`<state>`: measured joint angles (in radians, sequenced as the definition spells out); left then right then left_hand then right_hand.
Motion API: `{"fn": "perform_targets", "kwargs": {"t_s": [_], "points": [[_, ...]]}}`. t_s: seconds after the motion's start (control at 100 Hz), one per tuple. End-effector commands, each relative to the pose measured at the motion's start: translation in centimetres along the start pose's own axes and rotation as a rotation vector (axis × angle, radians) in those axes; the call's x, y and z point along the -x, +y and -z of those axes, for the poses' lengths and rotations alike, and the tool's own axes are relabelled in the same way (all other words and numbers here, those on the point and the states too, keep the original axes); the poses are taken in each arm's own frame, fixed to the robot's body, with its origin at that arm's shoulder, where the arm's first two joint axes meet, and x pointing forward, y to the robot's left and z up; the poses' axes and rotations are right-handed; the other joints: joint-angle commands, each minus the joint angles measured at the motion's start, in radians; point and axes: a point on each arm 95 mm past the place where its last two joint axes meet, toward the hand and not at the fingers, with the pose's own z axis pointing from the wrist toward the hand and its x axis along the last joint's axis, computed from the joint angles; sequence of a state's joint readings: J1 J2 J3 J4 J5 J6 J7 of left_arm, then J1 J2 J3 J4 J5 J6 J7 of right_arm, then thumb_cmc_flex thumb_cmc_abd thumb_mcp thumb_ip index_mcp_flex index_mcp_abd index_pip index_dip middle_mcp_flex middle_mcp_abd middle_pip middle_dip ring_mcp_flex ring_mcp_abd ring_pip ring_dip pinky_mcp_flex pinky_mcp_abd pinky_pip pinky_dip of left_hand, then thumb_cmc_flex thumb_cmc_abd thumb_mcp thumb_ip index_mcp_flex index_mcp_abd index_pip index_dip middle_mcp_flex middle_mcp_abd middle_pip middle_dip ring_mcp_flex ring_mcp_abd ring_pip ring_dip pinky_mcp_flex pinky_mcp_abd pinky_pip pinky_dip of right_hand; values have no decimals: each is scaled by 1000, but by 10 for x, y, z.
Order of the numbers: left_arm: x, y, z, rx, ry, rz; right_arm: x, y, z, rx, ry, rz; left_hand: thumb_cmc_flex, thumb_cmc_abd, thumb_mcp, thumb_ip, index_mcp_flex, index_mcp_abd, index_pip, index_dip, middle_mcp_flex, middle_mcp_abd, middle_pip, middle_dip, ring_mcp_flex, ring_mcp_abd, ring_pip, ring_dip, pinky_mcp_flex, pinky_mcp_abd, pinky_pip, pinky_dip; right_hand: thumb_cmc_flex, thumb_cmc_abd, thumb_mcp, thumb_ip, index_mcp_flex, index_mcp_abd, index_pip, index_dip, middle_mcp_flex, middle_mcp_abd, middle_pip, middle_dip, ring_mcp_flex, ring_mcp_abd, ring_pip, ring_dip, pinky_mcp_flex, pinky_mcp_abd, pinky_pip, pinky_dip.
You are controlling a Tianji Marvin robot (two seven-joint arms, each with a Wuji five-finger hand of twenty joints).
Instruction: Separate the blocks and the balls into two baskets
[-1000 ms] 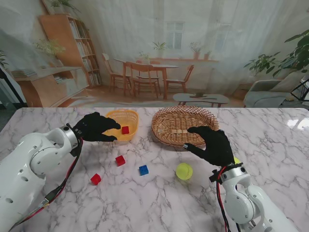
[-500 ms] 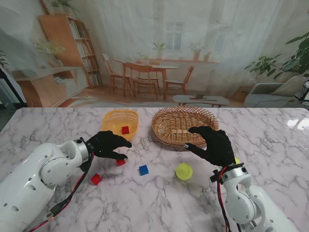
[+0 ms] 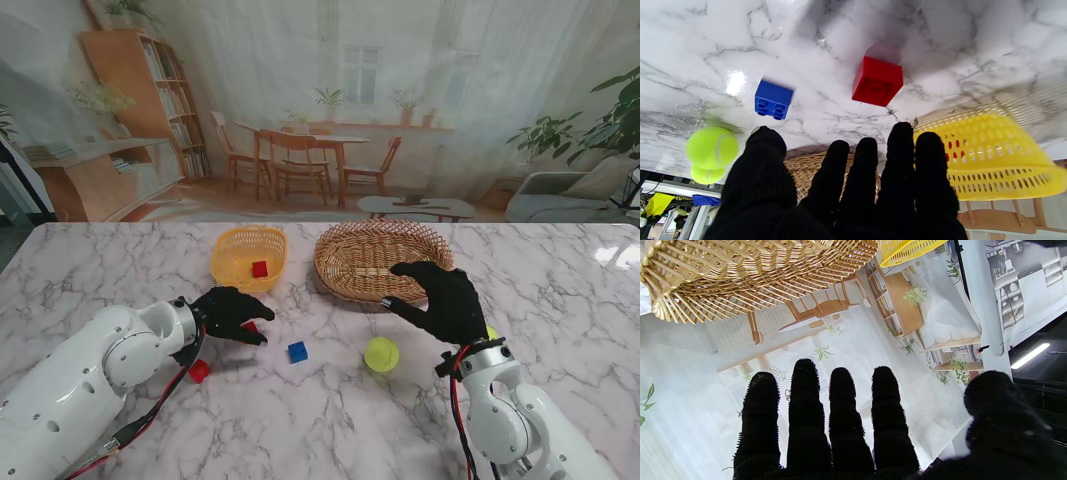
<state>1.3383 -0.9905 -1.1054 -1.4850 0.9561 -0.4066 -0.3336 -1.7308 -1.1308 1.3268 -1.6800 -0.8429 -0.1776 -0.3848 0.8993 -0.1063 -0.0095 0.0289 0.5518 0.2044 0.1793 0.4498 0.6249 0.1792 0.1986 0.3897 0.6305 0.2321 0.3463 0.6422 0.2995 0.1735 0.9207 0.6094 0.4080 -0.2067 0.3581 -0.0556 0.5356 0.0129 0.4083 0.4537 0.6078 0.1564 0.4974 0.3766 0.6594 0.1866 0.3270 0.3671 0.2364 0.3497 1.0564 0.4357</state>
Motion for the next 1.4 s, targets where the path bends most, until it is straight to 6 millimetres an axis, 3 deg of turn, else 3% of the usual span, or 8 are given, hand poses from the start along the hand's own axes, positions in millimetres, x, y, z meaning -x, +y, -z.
{"fn": "perform_targets", "kwargs": {"t_s": [0.0, 0.38, 0.41, 0.62, 0.93, 1.17, 1.39], "points": [[3, 7, -1, 27, -11, 7, 0, -1, 2, -3, -6, -2, -5, -17, -6, -28, -14, 29, 2, -2, -12, 16, 4, -1, -6, 7, 22, -9, -2, -16, 29, -4, 21, 37, -20, 25, 11, -17, -19, 17, 1, 7, -18, 2, 1, 9, 9, 7, -17, 18, -1, 11], [10, 22, -2, 49, -51, -5, 0, -2, 1, -8, -5, -1, -9, -73, -6, -24, -40, 33, -2, 1, -44, 8, 36, 24, -14, -9, 32, 0, -4, -24, 29, -12, 20, 36, -18, 24, 11, -18, -19, 18, 1, 8, -20, 3, 1, 10, 8, 7, -17, 18, -1, 11], [11, 23, -2, 51, -52, -5, 0, -2, 1, -7, -5, 0, -11, -80, -5, -23, -51, 37, -9, -1, -55, 11, 34, 24, -24, 14, 30, 1, -5, -24, 28, -13, 20, 36, -18, 24, 12, -20, -19, 18, 1, 7, -20, 3, 1, 9, 9, 7, -17, 19, -2, 11], [11, 30, -5, 70, -48, 5, 0, -2, 1, -9, -4, 0, -33, -116, 3, -18, -73, 51, -25, -14, -65, 10, 55, 37, -26, 8, 44, 12, -3, -27, 26, -16, 19, 35, -18, 24, 11, -19, -20, 18, 0, 8, -20, 3, 2, 9, 8, 7, -17, 19, -1, 12], [14, 37, -9, 75, -57, -2, 0, -2, 1, -10, -5, -1, -26, -159, 12, -7, -115, 62, 33, 64, -104, -1, 149, 135, -22, -11, 69, 40, 7, -33, 37, -18, 19, 34, -16, 24, 13, -19, -19, 18, 1, 9, -20, 3, 1, 9, 8, 7, -18, 19, -2, 12], [13, 40, -12, 78, -55, -23, 0, -3, 0, -15, -4, -1, 41, -263, 85, 28, -144, 52, 52, 90, -121, -22, 218, 198, -7, -45, 129, 115, 38, -52, 61, -19, 18, 34, -15, 24, 11, -19, -20, 18, 0, 6, -21, 3, 0, 8, 7, 7, -18, 20, -2, 12], [13, 44, -16, 91, -58, -27, 0, -3, 1, -14, -4, -1, 107, -245, 162, 26, -154, 43, 91, 115, -111, -46, 295, 271, 21, -73, 192, 203, 75, -65, 104, -9, 17, 33, -14, 24, 12, -19, -20, 18, 1, 7, -21, 3, 1, 9, 7, 7, -19, 20, -3, 12]]}}
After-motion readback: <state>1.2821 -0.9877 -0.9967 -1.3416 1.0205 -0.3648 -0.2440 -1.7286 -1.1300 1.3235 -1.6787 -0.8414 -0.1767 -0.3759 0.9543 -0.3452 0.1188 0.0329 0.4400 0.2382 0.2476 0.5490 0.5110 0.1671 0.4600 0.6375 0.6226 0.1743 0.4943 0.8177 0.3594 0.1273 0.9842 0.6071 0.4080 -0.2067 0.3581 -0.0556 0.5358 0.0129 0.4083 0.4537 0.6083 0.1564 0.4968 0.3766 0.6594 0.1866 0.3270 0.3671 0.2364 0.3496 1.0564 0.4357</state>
